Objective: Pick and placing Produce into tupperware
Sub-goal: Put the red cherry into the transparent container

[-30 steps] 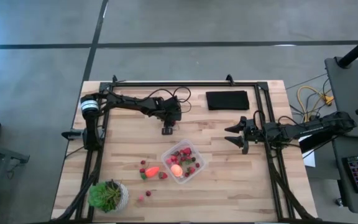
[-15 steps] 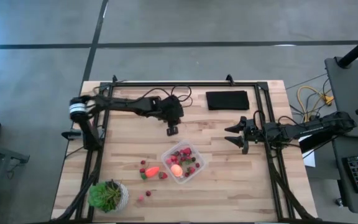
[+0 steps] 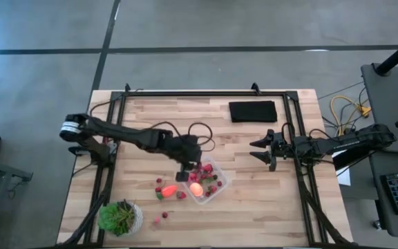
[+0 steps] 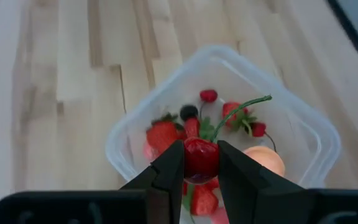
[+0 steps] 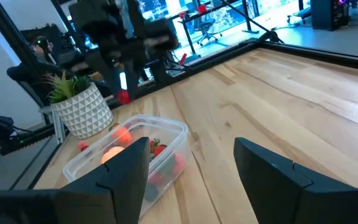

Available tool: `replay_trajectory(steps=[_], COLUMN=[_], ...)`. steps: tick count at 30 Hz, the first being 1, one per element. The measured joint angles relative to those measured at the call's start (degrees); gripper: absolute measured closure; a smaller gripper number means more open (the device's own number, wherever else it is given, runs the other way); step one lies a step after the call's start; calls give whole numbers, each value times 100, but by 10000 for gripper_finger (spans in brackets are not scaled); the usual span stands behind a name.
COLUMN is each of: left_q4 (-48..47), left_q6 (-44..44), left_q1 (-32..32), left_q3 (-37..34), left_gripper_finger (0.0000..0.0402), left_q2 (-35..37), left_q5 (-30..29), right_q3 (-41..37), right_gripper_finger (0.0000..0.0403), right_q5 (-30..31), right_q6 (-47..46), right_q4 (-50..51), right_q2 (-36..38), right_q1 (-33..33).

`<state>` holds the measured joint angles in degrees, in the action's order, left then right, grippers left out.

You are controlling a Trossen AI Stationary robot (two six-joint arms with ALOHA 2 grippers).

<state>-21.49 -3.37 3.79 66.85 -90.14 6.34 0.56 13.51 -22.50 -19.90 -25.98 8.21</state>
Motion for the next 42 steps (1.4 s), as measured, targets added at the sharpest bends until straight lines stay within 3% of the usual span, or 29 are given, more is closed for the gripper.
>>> replay_trajectory(steps=[6, 15, 20, 24, 26, 30, 34, 37, 42], left_q4=[-4, -585, -1068, -2271, -3021, -3883, -3819, -3644, -3525], left_q6=[589, 1165, 1205, 1363, 1968, 3618, 4959, 5413, 6052], left_q1=[120, 164, 164, 151, 48, -171, 11, 267, 729], left_q3=[-49, -57, -55, -55, -60, -196, -596, -965, -1435], left_gripper_finger=[326, 241, 216, 215, 215, 215, 215, 215, 215], left_q2=[-145, 27, 192, 504, 626, 749, 882, 849, 810], left_q5=[58, 189, 236, -458, -891, -842, -479, -91, 17], right_q3=[0, 0, 0, 0, 0, 0, 0, 0, 0], right_gripper_finger=[177, 177, 177, 177, 177, 177, 177, 177, 177], right_q5=[-1, 1, -1, 0, 1, 0, -1, -1, 0], right_q6=[0, 0, 0, 2, 0, 0, 1, 0, 1], right_q4=[0, 0, 0, 0, 0, 0, 0, 0, 0], right_q2=[2, 2, 2, 2, 2, 2, 2, 2, 2], right_q1=[0, 1, 2, 1, 2, 0, 1, 2, 2])
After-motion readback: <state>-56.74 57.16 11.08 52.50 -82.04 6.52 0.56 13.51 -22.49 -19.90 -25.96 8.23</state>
